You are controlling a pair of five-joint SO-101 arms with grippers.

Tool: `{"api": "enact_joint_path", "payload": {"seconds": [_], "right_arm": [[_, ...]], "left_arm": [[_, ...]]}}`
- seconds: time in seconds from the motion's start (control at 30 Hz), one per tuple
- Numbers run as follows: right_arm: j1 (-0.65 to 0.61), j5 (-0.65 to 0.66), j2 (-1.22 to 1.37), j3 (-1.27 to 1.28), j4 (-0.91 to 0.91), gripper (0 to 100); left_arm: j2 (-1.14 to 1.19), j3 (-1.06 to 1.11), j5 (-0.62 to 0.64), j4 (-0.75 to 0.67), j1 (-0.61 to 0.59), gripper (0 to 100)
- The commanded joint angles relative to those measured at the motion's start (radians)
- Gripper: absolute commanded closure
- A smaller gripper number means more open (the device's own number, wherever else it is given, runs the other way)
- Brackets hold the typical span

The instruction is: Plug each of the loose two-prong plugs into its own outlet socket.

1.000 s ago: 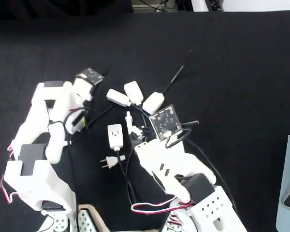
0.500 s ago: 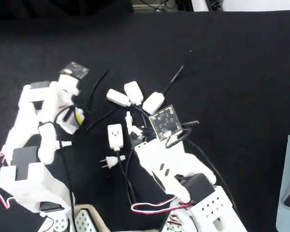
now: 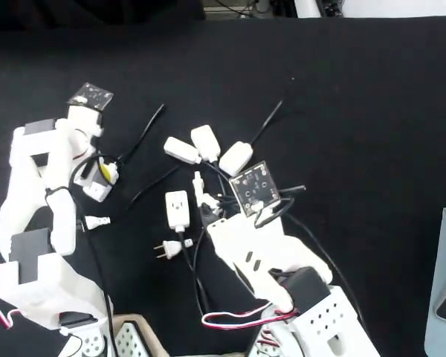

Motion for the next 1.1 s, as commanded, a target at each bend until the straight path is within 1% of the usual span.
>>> {"api": "enact_joint_path", "payload": {"seconds": [0.0, 0.13, 0.3, 0.37, 0.5, 0.6, 0.9, 0.97, 1.0, 1.07], "right_arm": [[0.015, 0.000, -0.005, -0.008, 0.002, 98.7], [0.015, 0.000, -0.005, -0.008, 0.002, 98.7], [0.015, 0.000, -0.005, -0.008, 0.002, 98.7], [0.015, 0.000, -0.005, -0.008, 0.002, 98.7], [0.015, 0.000, -0.005, -0.008, 0.002, 98.7], [0.015, 0.000, -0.007, -0.008, 0.002, 98.7], [0.015, 0.000, -0.007, -0.008, 0.002, 98.7], [0.015, 0.000, -0.007, -0.008, 0.002, 98.7], [0.015, 0.000, -0.007, -0.008, 0.002, 98.7], [0.015, 0.000, -0.007, -0.008, 0.002, 98.7]], "left_arm": [[-0.040, -0.044, 0.003, 0.000, 0.021, 75], [0.034, -0.054, 0.003, -0.006, 0.021, 75], [0.147, -0.059, 0.006, -0.069, 0.016, 76], [0.167, -0.059, 0.008, -0.074, 0.027, 81], [0.150, -0.058, 0.008, -0.075, 0.085, 92], [0.126, -0.050, 0.008, -0.075, 0.137, 97], [0.110, -0.051, 0.014, -0.077, 0.260, 97], [0.112, -0.050, 0.046, -0.078, 0.266, 96], [0.112, -0.050, 0.060, -0.078, 0.265, 95], [0.103, -0.050, 0.092, -0.069, 0.254, 88]]}}
